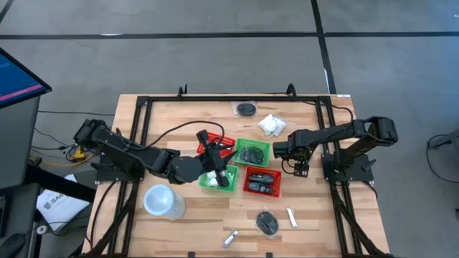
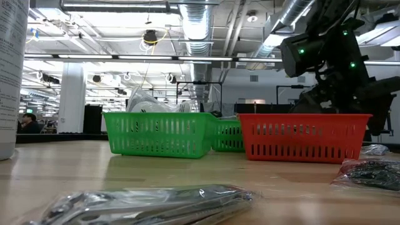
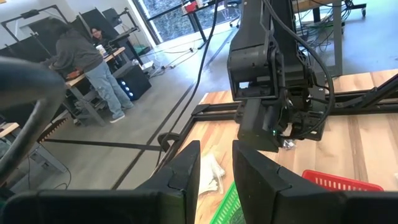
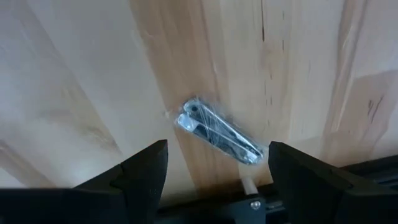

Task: Pick & Place Travel size toiletries
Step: Put the silver nail cutter into the top left red bin

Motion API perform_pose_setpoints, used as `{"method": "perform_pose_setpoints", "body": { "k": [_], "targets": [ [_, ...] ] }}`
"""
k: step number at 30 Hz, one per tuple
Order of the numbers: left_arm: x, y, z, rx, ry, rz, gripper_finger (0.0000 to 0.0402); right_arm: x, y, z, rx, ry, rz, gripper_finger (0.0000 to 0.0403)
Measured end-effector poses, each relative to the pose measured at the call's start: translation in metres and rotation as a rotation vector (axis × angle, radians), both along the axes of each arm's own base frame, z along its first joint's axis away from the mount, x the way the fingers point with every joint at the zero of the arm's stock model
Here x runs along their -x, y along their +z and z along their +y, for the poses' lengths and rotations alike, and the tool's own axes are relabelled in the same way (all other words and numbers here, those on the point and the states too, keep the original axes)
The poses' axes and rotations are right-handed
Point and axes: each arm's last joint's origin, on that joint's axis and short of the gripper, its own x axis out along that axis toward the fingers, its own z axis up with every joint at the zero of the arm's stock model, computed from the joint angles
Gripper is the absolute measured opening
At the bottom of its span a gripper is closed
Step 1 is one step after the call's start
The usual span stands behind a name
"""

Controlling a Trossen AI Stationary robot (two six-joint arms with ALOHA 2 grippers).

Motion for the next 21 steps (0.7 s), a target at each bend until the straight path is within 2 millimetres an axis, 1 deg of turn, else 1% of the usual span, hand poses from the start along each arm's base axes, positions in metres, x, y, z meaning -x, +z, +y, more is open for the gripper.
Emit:
{"method": "perform_pose_setpoints", "body": {
  "k": [6,10,21],
  "targets": [
    [-0.0020,-0.0001,0.0064,0.015,0.022,-0.010,0.0085,0.0002,0.0006,0.0005,-0.006,0.009,0.001,0.0265],
    [-0.0037,-0.0003,0.0094,0.029,-0.002,-0.008,0.0085,-0.0002,0.0002,0.0007,-0.011,0.015,0.000,0.0265],
    [-0.0040,-0.0005,0.0089,0.034,-0.020,-0.006,0.0085,0.0006,-0.0013,0.0014,-0.033,0.012,0.000,0.0265]
  ]
}}
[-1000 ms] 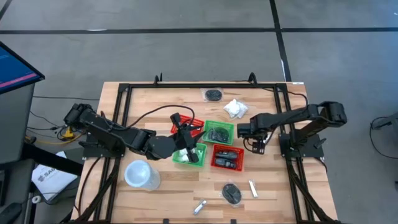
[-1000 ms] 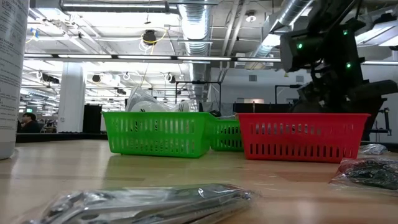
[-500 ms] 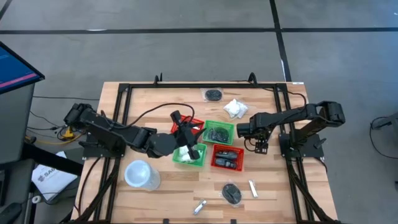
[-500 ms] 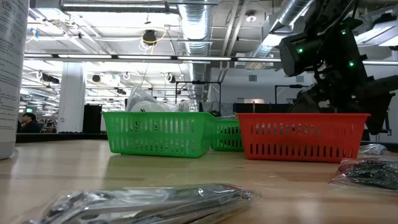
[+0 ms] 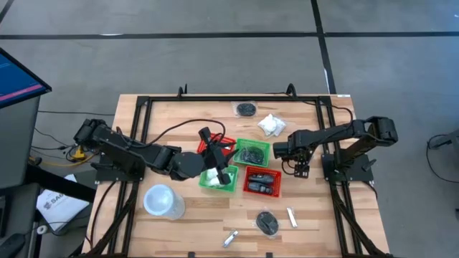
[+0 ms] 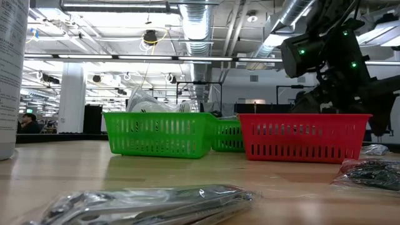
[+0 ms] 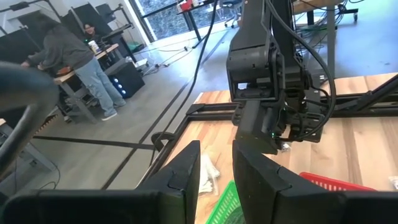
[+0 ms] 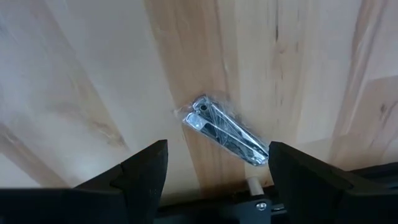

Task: Pick & Place Travel size toiletries
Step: Put the silver nail cutter into the top left red bin

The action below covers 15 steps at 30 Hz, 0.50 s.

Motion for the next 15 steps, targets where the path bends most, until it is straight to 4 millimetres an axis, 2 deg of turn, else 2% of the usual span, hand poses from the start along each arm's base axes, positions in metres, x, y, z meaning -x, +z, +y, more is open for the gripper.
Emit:
{"method": "perform_pose_setpoints", "body": {
  "k": [10,15],
  "targets": [
    [0.000,0.000,0.000,0.003,0.001,-0.002,0.0085,0.000,-0.003,0.001,-0.021,-0.001,-0.012,0.0265],
    [0.000,0.000,0.000,0.004,0.001,-0.003,0.0085,-0.005,-0.020,0.000,-0.033,-0.001,0.063,0.0265]
  ]
}}
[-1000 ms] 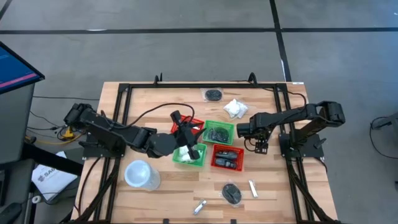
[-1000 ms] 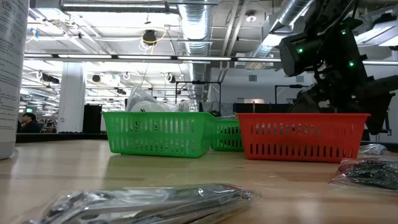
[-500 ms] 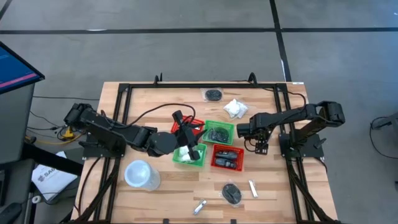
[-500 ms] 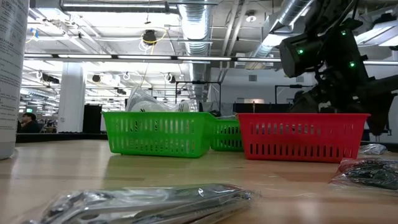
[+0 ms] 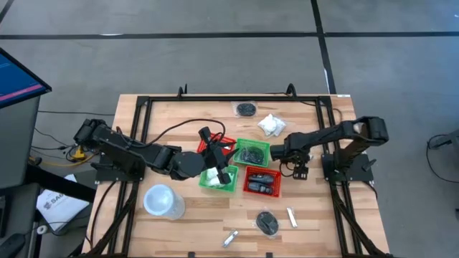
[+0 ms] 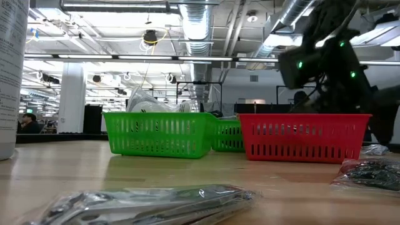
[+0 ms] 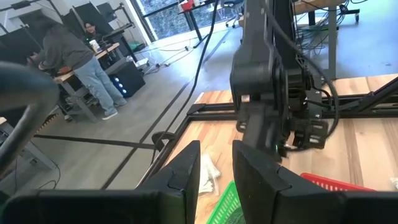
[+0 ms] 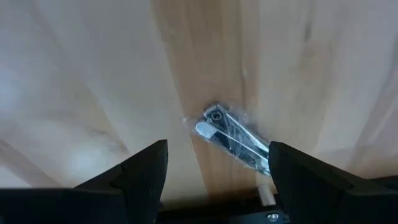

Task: Pick & Place Travel size toiletries
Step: Put the silver nail cutter into the top left red bin

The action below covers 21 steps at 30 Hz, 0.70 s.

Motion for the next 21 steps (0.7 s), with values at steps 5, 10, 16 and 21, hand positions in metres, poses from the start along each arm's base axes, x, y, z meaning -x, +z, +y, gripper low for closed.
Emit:
{"method": "perform_pose_setpoints", "body": {
  "k": [5,10,16,21],
  "targets": [
    [0.000,0.000,0.000,-0.001,0.001,0.000,0.0085,-0.004,-0.017,-0.004,-0.016,0.006,0.108,0.0265],
    [0.000,0.000,0.000,-0.001,0.001,0.000,0.0085,-0.006,-0.032,-0.008,-0.046,0.047,0.172,0.0265],
    [0.000,0.000,0.000,-0.002,0.002,0.001,0.0085,-0.009,-0.036,-0.008,-0.063,0.082,0.196,0.0265],
    [0.000,0.000,0.000,-0.002,0.003,0.001,0.0085,-0.010,-0.034,-0.008,-0.044,0.094,0.163,0.0262]
  ]
}}
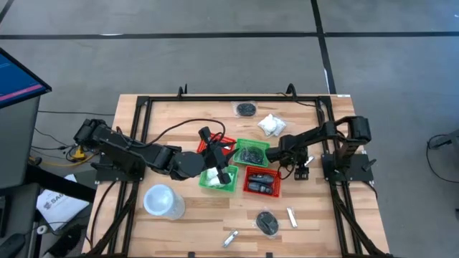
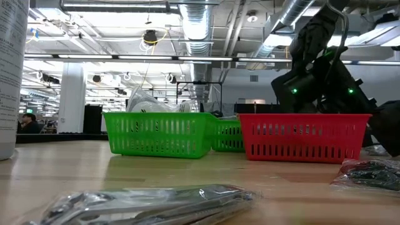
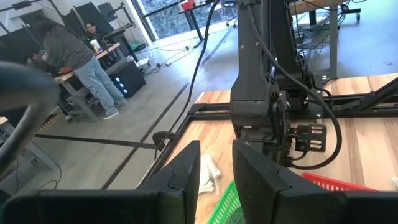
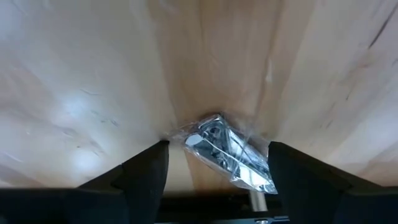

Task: Pick & Place Travel size toiletries
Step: Put the silver nail cutter into the top left red bin

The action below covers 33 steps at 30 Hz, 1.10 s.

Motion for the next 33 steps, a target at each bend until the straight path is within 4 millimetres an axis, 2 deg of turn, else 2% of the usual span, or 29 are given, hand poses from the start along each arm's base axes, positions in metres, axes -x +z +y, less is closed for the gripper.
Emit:
{"method": "perform_pose_setpoints", "body": {
  "k": [2,5,12,20,27,30,33],
  "targets": [
    [0.000,0.000,0.000,0.000,0.000,0.000,0.0085,0.000,0.000,0.000,0.000,-0.001,0.003,0.0251],
    [0.000,0.000,0.000,0.000,-0.001,0.000,0.0085,0.000,-0.001,0.000,-0.005,-0.005,0.004,0.0215],
    [0.000,0.000,0.000,0.000,-0.001,0.000,0.0085,-0.001,0.000,0.000,-0.009,-0.013,-0.003,0.0054],
    [0.000,0.000,0.000,0.001,-0.003,0.000,0.0085,-0.002,0.001,0.000,0.004,-0.013,-0.004,0.0049],
    [0.000,0.000,0.000,0.000,-0.003,0.001,0.0085,-0.016,0.009,-0.002,0.014,-0.010,-0.058,0.0047],
    [0.000,0.000,0.000,0.000,-0.003,0.001,0.0085,-0.019,0.018,-0.002,0.018,-0.005,-0.081,0.0009],
    [0.000,0.000,0.000,0.000,-0.003,0.001,0.0085,-0.021,0.029,-0.003,0.009,-0.016,-0.160,0.0002]
  ]
}}
